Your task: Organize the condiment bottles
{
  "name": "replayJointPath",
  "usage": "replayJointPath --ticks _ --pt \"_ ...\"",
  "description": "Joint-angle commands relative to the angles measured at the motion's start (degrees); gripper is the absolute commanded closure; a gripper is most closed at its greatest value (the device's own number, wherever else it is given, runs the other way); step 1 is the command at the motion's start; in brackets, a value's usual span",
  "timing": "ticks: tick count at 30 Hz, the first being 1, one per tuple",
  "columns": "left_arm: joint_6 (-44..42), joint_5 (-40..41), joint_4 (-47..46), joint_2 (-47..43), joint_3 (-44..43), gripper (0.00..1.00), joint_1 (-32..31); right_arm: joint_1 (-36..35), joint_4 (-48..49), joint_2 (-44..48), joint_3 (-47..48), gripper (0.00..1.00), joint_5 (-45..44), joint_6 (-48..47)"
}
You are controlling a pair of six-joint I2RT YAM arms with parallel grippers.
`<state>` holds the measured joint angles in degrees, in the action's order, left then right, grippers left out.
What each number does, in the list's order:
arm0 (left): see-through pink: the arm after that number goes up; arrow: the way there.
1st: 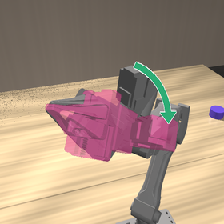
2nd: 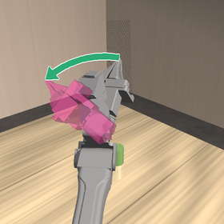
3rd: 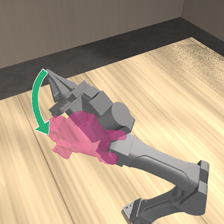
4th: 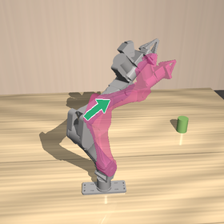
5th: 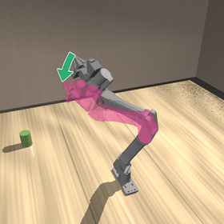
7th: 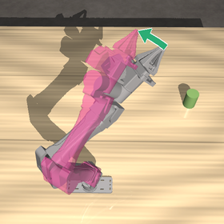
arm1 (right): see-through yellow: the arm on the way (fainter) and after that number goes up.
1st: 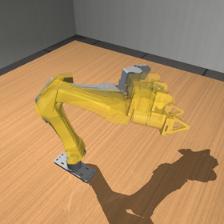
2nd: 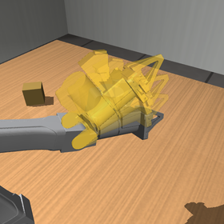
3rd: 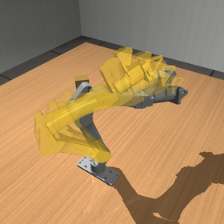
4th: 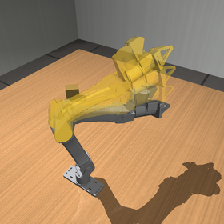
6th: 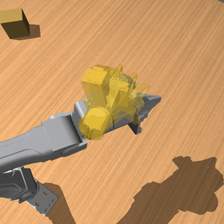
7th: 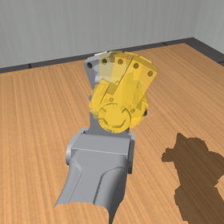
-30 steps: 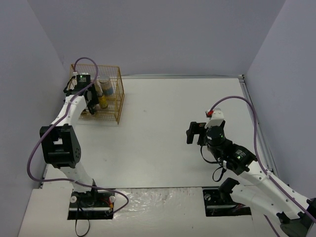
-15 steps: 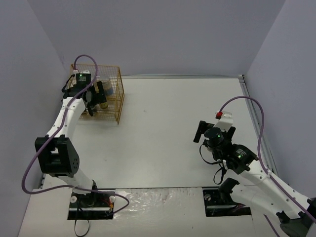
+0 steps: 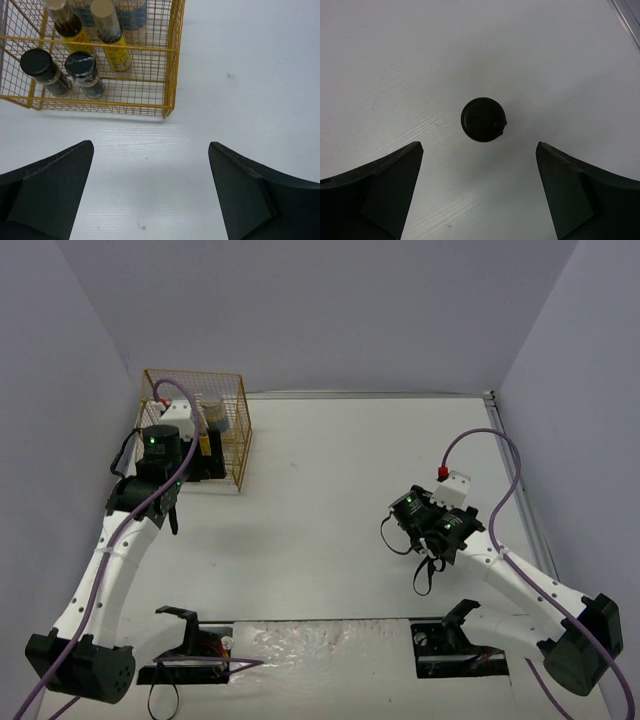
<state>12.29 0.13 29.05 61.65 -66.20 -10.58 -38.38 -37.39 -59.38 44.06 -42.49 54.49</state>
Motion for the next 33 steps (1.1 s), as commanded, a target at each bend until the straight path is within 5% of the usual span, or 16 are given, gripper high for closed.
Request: replayJointPath --ticks 1,6,13,22,27,33 --pt "-1.9 0.1 -6.1 -2.9 1.9 0.03 -0.9 3.9 3.8 -1.2 -1.8 0.11 -1.7 1.0" --pt "-2.0 0.2 -5.9 -1.8 3.0 0.03 -1.7 12.4 11.1 -0.5 -4.5 0.15 6.1 -6.1" --pt "-1.7 0.2 -6.0 -1.8 3.1 0.03 -2.0 12.8 14.0 -2.5 -4.5 0.23 9.2 -8.6" --pt "-1.6 0.4 -5.9 -1.9 3.2 0.03 -2.2 12.7 19.0 -6.9 -5.9 0.58 12.2 -10.7" --pt "-1.7 1.5 -5.8 -2.1 3.2 0.03 -2.2 10.4 22.0 -9.1 -3.2 0.88 12.8 -15.3" --pt "-1.7 1.7 -5.9 -2.4 3.4 0.03 -2.1 0.5 26.5 -16.3 7.1 0.90 13.6 -21.2"
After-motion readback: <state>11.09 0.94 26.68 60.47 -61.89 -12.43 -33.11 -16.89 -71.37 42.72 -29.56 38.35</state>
